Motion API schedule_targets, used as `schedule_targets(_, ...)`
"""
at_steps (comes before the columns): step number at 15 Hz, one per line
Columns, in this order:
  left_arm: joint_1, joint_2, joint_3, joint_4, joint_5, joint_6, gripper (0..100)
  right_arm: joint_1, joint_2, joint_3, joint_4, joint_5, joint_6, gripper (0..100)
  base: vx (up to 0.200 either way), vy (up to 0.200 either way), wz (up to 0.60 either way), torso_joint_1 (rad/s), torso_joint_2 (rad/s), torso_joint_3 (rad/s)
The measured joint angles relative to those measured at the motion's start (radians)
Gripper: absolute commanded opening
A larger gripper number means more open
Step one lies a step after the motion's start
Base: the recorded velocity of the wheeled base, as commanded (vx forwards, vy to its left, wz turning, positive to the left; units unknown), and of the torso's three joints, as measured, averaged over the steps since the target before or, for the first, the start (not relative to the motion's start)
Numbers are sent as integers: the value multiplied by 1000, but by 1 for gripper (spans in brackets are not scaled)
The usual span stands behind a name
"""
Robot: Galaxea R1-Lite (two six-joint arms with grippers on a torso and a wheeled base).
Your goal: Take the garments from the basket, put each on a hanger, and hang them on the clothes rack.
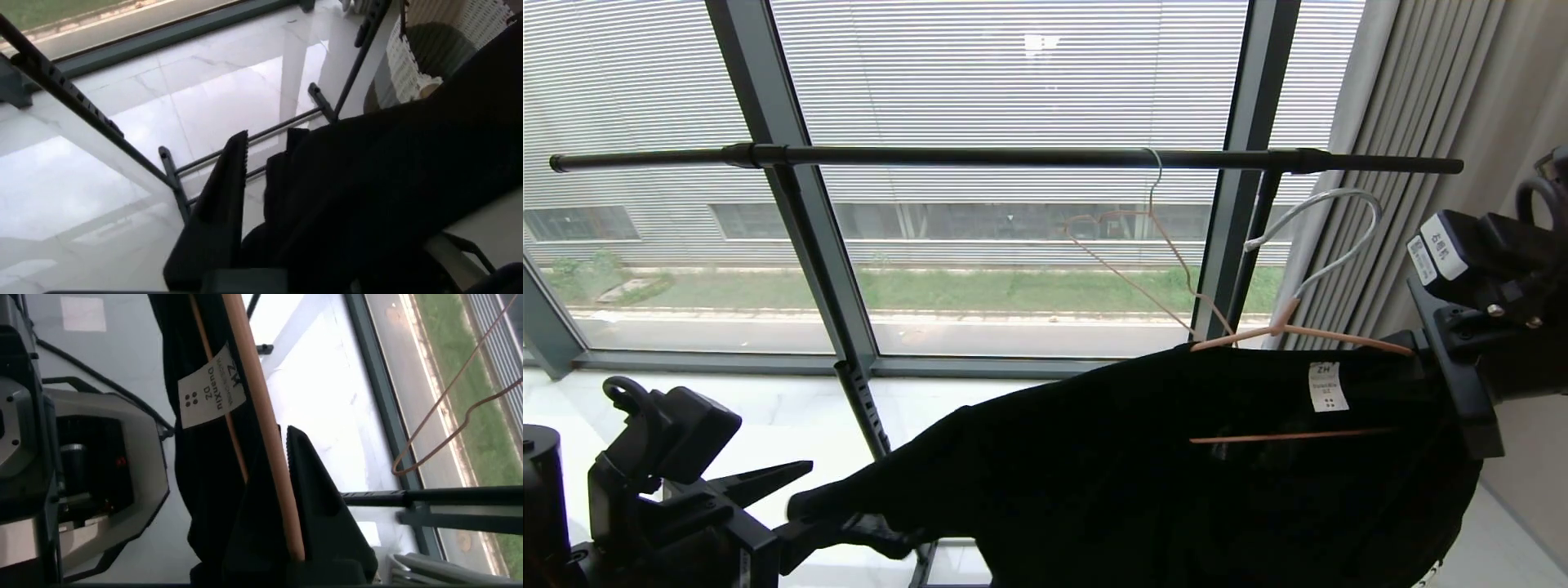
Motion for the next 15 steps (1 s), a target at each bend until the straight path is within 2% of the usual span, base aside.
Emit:
schedule_targets(2,0,3,-5,0,10,0,100,0,0,2,17,-86,37,0,0,0,0,0,0,0)
schedule_targets(4,17,5,-10,0,52,0,100,9,-1,3,47,-187,148,0,0,0,0,0,0,0)
schedule_targets(7,51,6,-29,0,156,-2,100,64,-3,3,62,-317,429,0,0,0,0,0,0,0)
schedule_targets(9,63,7,-60,0,240,-3,100,142,-1,3,61,-357,653,0,0,0,0,0,0,0)
schedule_targets(10,65,8,-69,0,270,-3,100,181,1,2,56,-374,711,0,0,0,0,0,0,0)
schedule_targets(13,67,8,-76,0,315,0,100,256,19,2,50,-512,810,0,0,0,0,0,0,0)
schedule_targets(15,68,6,-78,0,316,0,100,281,32,0,49,-539,863,0,0,0,0,0,0,0)
